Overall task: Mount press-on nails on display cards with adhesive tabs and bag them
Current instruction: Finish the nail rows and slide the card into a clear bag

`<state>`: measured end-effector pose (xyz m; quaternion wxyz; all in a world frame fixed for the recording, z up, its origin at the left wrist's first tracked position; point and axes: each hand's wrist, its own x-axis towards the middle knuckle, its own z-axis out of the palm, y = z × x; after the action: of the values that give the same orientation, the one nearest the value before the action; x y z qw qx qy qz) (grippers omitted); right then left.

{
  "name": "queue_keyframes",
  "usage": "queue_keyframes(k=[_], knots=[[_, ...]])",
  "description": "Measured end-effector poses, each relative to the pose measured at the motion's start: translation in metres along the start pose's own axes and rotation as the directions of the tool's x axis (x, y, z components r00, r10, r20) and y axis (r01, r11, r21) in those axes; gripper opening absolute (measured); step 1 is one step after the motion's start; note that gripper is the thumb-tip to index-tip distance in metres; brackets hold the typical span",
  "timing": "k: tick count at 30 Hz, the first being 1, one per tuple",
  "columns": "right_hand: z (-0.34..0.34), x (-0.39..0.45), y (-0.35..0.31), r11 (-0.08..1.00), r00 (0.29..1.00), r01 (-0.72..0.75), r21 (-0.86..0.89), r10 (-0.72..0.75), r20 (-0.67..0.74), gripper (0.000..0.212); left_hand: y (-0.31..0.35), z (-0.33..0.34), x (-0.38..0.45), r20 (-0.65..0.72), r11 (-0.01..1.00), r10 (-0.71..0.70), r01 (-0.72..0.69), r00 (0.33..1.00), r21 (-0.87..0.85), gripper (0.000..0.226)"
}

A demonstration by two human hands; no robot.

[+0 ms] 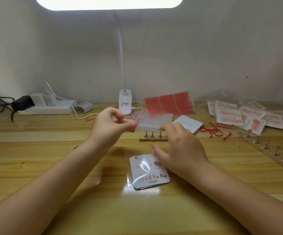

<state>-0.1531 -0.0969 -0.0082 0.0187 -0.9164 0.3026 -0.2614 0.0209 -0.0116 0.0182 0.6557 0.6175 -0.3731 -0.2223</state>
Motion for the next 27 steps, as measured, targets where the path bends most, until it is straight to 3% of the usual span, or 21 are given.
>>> queue_keyframes(k=[3, 6, 9, 11, 17, 22, 27], knots=[[-0.008, 0.004, 0.002, 0.955, 0.99, 0.086, 0.283, -0.049, -0.134, 0.044, 0.001, 0.006, -0.007, 0.081, 0.985, 0.079, -0.091, 0.994, 0.144, 0.036], [-0.016, 0.01, 0.002, 0.886, 0.991, 0.112, 0.45, -0.068, -0.114, 0.037, 0.002, 0.013, -0.013, 0.161, 0.947, 0.15, -0.189, 0.975, 0.261, 0.036], [-0.021, 0.012, 0.003, 0.887, 0.987, 0.146, 0.437, -0.104, -0.119, 0.013, 0.004, 0.018, -0.017, 0.212, 0.927, 0.174, -0.233, 0.962, 0.295, 0.033], [-0.024, 0.013, 0.004, 0.902, 0.987, 0.146, 0.407, -0.105, -0.123, 0.007, 0.005, 0.02, -0.018, 0.227, 0.942, 0.16, -0.217, 0.961, 0.254, 0.03], [-0.038, 0.024, 0.03, 0.92, 0.991, -0.009, 0.391, 0.06, -0.12, 0.009, 0.002, 0.017, -0.015, 0.184, 0.908, 0.163, -0.22, 0.969, 0.356, 0.031], [-0.052, 0.036, 0.077, 0.953, 0.959, -0.179, 0.245, 0.225, -0.174, 0.016, -0.017, 0.012, -0.007, 0.142, 0.886, 0.164, -0.209, 0.976, 0.414, 0.025], [-0.056, 0.034, 0.126, 0.927, 0.903, -0.366, 0.076, 0.374, -0.213, 0.014, -0.042, -0.005, 0.001, 0.128, 0.713, 0.18, -0.219, 0.975, 0.666, 0.021]])
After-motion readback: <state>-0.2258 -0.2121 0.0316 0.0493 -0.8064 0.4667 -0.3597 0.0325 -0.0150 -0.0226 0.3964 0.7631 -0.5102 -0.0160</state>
